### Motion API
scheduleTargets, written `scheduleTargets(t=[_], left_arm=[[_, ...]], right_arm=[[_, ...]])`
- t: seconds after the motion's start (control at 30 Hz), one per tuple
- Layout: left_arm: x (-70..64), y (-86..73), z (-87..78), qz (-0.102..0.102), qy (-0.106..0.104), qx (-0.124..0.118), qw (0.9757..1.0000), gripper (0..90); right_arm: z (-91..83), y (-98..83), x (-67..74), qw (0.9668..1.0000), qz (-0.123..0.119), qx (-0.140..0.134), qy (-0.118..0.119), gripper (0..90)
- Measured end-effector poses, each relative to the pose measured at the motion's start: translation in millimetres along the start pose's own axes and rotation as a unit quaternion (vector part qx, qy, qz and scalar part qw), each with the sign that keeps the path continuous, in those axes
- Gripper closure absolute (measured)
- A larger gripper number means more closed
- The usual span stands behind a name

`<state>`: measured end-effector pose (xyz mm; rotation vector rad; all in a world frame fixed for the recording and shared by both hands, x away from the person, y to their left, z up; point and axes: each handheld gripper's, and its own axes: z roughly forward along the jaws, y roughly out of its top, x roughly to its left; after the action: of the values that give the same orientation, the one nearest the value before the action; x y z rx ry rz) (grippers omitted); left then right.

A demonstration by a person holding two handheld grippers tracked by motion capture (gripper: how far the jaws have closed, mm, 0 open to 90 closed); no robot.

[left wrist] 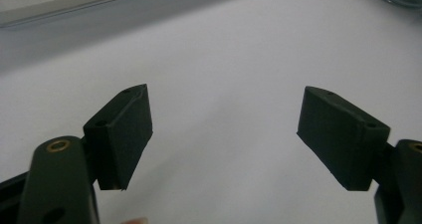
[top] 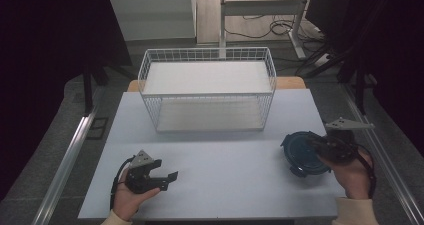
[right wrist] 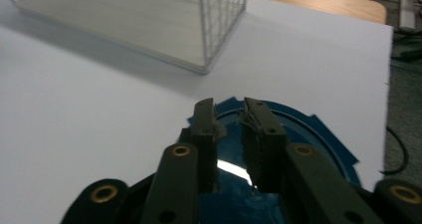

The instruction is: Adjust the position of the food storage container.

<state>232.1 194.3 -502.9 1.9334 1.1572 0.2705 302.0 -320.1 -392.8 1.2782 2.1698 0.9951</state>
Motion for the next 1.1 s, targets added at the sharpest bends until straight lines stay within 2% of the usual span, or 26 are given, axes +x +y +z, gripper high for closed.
scheduleTargets(t=[0.3,0.53,0.73,1.1], left_arm=[[0.7,-0.4,0.3,0.000,0.001,0.001,1.0000,21.2],[1.1,-0.4,0.7,0.003,-0.001,0.003,1.0000,21.2],[1.5,-0.5,0.6,0.002,-0.002,0.004,1.0000,21.1],[1.2,-0.9,1.7,-0.001,-0.004,0.006,1.0000,21.1]], right_arm=[[-0.5,-6.2,-27.6,0.9994,0.019,0.011,-0.025,89.0],[4.0,-14.3,-50.6,0.9971,0.038,0.034,-0.057,89.7],[12.8,-23.0,-63.0,0.9941,0.041,0.059,-0.082,89.7],[28.9,-36.3,-81.1,0.9897,0.055,0.091,-0.095,89.8]])
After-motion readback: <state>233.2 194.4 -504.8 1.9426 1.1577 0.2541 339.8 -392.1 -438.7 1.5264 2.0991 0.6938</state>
